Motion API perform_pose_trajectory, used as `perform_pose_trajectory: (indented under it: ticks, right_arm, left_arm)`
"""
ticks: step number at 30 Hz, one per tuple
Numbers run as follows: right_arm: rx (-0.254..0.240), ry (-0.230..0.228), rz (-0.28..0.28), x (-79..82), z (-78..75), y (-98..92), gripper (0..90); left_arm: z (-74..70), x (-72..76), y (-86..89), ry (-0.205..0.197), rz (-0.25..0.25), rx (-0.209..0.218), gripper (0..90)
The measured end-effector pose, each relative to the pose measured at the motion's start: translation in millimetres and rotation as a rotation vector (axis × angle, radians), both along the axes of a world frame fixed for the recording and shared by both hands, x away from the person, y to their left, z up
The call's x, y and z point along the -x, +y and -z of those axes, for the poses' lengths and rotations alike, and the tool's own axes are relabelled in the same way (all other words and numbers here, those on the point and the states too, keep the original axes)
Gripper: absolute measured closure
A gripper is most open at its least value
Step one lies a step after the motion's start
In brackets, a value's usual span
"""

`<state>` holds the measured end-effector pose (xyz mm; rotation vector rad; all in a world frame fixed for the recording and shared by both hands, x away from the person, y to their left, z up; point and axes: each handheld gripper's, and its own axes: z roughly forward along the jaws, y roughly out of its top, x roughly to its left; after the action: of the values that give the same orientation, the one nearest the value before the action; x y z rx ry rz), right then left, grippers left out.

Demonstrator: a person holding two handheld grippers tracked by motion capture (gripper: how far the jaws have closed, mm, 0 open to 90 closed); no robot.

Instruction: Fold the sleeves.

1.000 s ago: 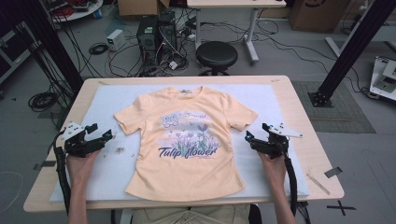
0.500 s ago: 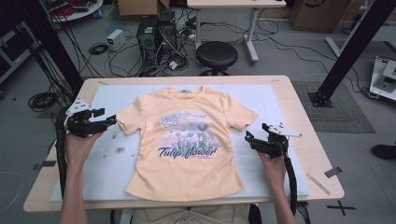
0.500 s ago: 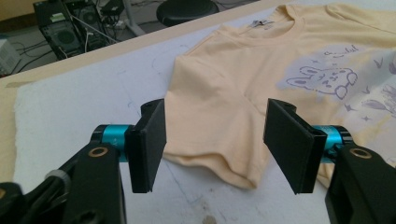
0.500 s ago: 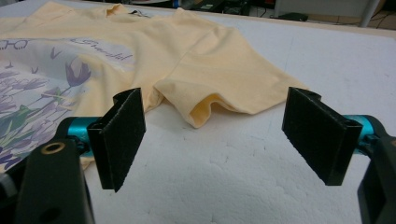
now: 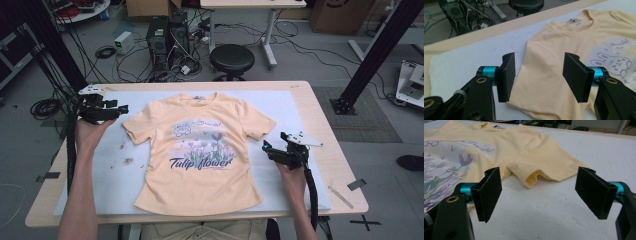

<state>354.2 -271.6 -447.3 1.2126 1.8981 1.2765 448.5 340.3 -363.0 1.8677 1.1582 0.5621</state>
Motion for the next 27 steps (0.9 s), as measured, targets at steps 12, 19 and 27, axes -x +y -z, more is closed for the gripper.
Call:
perform_pose_trajectory:
  ticks: [12, 19, 27]
  right_arm:
    - [-0.002, 0.006, 0.004, 0.6, -0.1, 1.1, 21.9]
    - [0.004, 0.005, 0.002, 0.6, -0.1, 1.1, 21.9]
    - [0.009, -0.002, 0.0, 0.0, 0.0, 0.9, 21.9]
  left_arm:
    - [59.0, -19.1, 19.1, 0.171, -0.075, 0.033, 48.1]
    - [72.2, -26.3, 13.7, 0.205, -0.09, 0.015, 51.3]
    - [75.9, -27.6, 8.3, 0.207, -0.088, -0.026, 54.5]
